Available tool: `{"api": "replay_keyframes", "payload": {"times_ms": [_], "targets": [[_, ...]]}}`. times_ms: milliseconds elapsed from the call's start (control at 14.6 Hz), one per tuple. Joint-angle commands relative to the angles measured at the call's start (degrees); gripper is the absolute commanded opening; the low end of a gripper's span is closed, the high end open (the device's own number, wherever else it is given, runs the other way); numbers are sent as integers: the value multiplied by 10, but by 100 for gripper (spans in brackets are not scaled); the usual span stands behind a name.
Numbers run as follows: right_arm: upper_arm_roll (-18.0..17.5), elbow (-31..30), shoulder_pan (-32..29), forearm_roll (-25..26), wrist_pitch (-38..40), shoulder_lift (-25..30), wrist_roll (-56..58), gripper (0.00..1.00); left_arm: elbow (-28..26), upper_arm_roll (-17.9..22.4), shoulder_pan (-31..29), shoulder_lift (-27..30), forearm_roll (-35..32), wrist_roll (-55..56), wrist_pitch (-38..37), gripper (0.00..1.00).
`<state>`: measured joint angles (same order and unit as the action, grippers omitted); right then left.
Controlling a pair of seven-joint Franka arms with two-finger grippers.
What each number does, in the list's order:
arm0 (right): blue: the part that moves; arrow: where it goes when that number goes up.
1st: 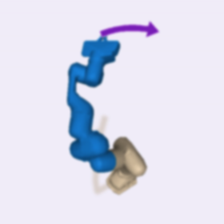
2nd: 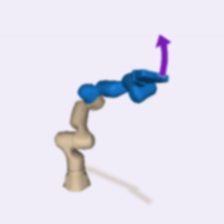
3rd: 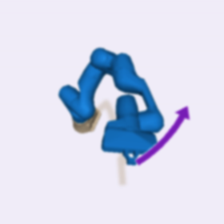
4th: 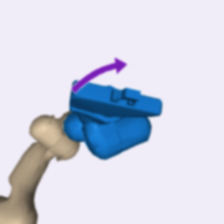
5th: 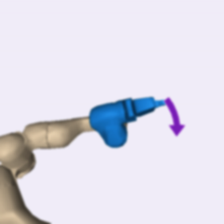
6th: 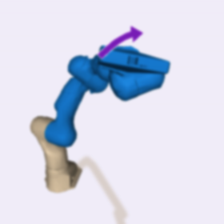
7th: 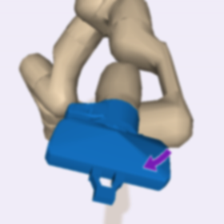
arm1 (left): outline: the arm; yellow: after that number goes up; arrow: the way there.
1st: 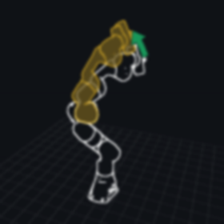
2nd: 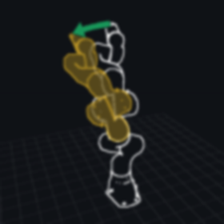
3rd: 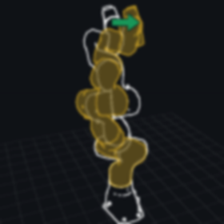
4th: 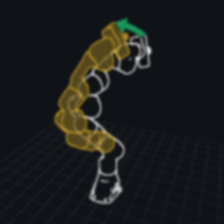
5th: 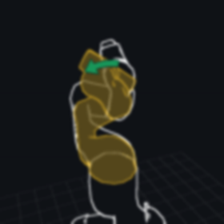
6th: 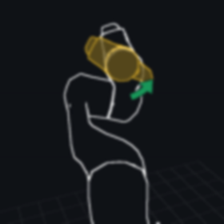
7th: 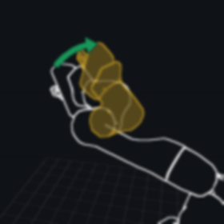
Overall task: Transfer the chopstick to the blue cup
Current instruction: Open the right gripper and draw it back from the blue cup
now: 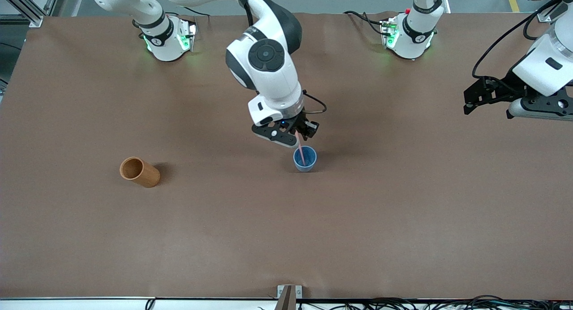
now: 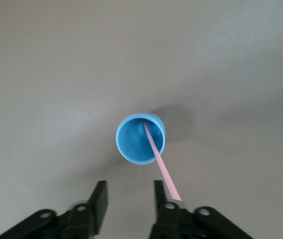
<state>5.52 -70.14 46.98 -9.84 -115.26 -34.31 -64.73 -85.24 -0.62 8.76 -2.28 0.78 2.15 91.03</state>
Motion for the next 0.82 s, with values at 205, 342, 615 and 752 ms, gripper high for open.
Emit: {"api": "replay_keyframes", "payload": {"times_ms": [205,342,615,752], "targets": [[-1,-48,-92,84,145,143,101,98,17,1,-2,-7,12,-3,-12,100],[0,-115,-143,98,157,214,162,99,17,1,-2,-6,12,-5,-12,100],[0,-244,-253,106,157,342,314,99,17,1,-1,-7,12,-2,-12,100],[-1,-290,-312,106,157,386,379,99,17,0,-1,-7,12,-2,-12,100]]}}
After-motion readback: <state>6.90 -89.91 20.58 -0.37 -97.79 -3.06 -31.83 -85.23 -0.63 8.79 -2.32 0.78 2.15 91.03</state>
